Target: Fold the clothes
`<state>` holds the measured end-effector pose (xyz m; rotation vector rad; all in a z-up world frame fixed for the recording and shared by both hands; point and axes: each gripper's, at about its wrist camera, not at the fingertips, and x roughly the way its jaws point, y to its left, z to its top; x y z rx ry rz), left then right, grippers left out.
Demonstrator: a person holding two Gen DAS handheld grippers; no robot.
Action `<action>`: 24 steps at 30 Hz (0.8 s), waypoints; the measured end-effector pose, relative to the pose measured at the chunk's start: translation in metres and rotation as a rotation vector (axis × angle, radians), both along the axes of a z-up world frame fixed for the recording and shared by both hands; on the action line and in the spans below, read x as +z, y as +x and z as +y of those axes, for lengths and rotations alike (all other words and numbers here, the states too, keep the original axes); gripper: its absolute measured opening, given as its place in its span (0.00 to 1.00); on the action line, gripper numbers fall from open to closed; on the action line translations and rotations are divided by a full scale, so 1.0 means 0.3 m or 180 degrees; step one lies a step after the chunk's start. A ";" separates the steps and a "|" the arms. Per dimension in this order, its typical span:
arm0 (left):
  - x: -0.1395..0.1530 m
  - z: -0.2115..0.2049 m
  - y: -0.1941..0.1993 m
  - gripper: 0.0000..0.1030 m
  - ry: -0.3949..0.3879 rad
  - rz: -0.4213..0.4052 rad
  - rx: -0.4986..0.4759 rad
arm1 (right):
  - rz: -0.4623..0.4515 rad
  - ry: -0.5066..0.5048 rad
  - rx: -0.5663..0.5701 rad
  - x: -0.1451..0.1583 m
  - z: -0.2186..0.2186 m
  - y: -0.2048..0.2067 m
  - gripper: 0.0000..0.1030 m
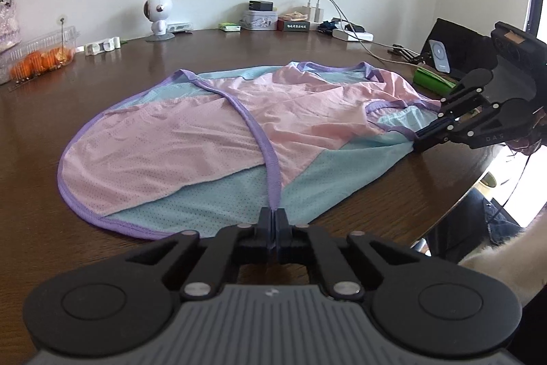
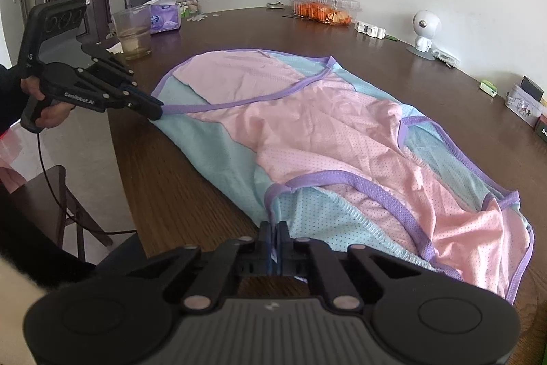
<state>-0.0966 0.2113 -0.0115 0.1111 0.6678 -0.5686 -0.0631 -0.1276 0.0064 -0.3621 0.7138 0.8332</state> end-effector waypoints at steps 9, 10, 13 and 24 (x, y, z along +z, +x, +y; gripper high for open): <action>0.105 0.013 0.254 0.02 -0.0090 -0.0401 0.0202 | -0.0097 0.0272 -0.0342 0.109 -0.030 0.225 0.01; 0.100 -0.004 0.306 0.02 -0.0054 -0.0396 0.0258 | -0.0104 0.0236 -0.0405 0.100 -0.018 0.267 0.01; 0.066 -0.041 0.423 0.04 0.0168 -0.0346 0.0475 | -0.0090 0.0083 -0.0634 0.056 0.023 0.370 0.08; 0.022 0.156 0.272 0.46 -0.0018 0.0078 0.0841 | 0.0098 0.0104 -0.0850 0.120 -0.357 0.169 0.45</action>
